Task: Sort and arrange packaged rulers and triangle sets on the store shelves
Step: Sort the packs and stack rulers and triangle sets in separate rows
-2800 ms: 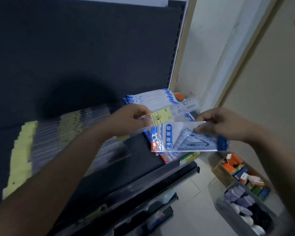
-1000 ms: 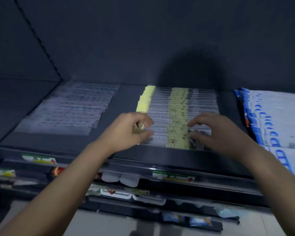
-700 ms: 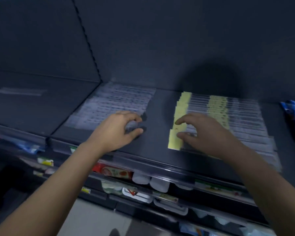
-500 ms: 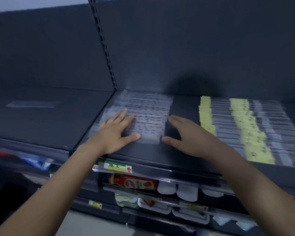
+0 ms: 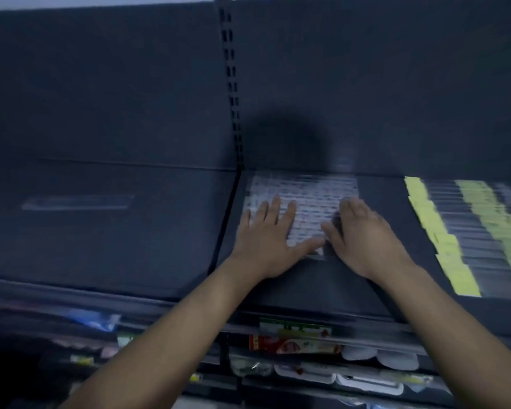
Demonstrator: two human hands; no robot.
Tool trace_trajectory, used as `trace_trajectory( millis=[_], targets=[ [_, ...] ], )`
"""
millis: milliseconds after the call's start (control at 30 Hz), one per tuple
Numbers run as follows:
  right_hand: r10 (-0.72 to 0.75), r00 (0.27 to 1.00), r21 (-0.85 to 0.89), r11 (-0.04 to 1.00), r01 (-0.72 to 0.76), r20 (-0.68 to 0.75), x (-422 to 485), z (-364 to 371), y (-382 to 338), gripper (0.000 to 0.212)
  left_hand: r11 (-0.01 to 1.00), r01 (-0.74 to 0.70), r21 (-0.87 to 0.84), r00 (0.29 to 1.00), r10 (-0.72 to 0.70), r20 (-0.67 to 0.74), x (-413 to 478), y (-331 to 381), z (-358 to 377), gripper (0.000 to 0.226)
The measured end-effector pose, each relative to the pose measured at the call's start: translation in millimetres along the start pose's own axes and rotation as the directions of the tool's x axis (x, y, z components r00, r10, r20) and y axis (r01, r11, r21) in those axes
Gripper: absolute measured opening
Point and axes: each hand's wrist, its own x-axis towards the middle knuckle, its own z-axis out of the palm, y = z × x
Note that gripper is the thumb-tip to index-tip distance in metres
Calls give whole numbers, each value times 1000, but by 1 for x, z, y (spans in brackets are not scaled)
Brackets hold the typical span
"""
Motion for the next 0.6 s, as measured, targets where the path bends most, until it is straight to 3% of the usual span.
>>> trace_trajectory(
  millis=[133,233,333,433,600],
  targets=[
    [-139,987,25,990,141,-84,21,-2,-38,61,999,26,32,981,-20,-193,-10,-42,-30,95],
    [-205,973,41,977,211,-107,34,-2,-81,59,984,85,156,976,-51,-213,-24,-101,-52,92],
    [-268,957,52,960,275,-107,42,5,-130,61,974,160,157,962,-119,-245,-47,-177,-70,81],
    [-310,948,73,946,315,-78,54,17,-192,62,966,208,155,957,-168,-238,-67,-257,-85,69],
    [-382,924,106,918,382,-19,84,34,-317,59,984,114,139,988,-99,-115,-85,-382,-112,53]
  ],
)
